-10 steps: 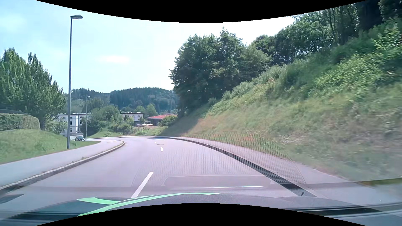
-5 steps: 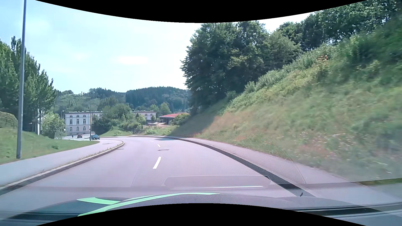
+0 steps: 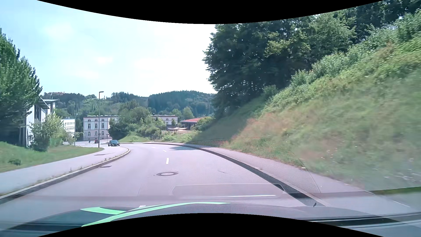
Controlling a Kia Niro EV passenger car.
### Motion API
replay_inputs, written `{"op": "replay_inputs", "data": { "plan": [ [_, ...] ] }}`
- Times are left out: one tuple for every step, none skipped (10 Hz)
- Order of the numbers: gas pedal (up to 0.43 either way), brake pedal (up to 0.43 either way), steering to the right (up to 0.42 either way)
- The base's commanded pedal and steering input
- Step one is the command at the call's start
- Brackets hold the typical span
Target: Follow the waypoints while adhering to traffic rules and regulations
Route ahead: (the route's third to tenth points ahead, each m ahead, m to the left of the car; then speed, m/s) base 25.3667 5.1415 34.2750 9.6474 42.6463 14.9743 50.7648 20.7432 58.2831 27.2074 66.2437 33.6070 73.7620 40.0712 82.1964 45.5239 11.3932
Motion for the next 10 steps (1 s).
{"op": "replay_inputs", "data": {
  "plan": [
    [0.0,0.0,-0.068],
    [0.0,0.0,-0.068],
    [0.0,0.0,-0.067],
    [0.0,0.0,-0.066],
    [0.0,0.0,-0.066],
    [0.0,0.0,-0.065],
    [0.0,0.0,-0.065],
    [0.0,0.0,-0.065],
    [0.0,0.0,-0.063],
    [0.0,0.0,-0.063]
  ]
}}
